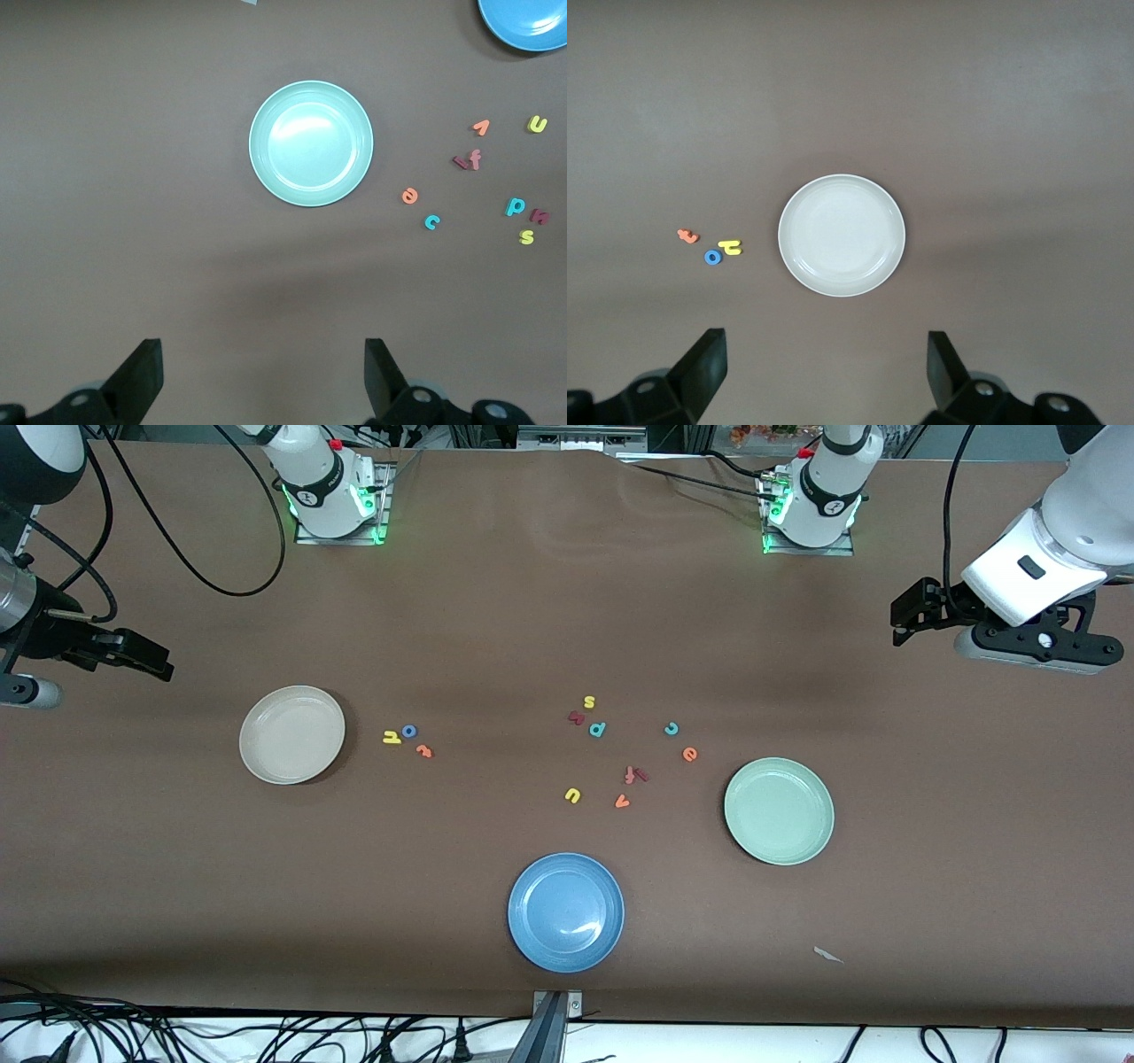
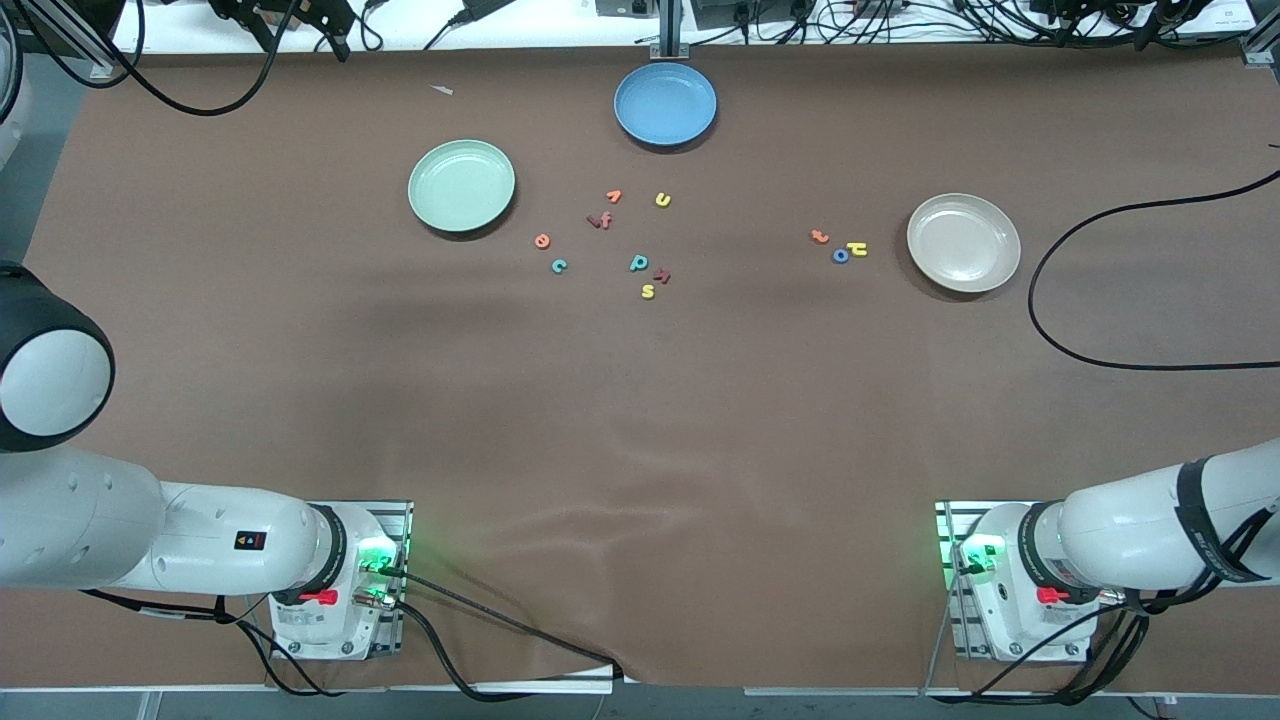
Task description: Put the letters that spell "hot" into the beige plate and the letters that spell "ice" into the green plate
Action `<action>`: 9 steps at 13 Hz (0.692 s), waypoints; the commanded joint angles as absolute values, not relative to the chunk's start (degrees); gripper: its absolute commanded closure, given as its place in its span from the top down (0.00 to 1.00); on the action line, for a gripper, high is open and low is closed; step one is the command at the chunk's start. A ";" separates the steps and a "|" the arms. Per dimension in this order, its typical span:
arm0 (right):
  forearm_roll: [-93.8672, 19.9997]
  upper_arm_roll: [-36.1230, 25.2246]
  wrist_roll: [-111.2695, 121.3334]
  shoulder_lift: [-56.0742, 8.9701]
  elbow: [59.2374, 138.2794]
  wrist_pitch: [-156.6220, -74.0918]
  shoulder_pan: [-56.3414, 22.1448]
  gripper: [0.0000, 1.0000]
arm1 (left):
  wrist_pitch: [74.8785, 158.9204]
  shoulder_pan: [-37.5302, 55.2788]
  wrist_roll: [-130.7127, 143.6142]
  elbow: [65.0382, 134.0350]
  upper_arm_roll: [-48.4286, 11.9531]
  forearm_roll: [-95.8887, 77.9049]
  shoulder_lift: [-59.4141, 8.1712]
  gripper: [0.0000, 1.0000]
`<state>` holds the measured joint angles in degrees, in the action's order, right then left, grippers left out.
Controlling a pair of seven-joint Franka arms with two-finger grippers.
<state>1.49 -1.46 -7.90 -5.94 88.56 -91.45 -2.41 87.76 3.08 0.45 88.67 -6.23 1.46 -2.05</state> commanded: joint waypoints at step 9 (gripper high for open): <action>0.70 -1.14 -8.53 -5.19 88.33 -89.74 -2.20 1.00 | 87.10 2.72 -0.53 86.40 -6.33 1.76 -3.25 1.00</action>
<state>1.48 -1.46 -7.91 -5.94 88.56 -90.74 -2.41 87.75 3.06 0.45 88.52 -6.16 1.46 -2.12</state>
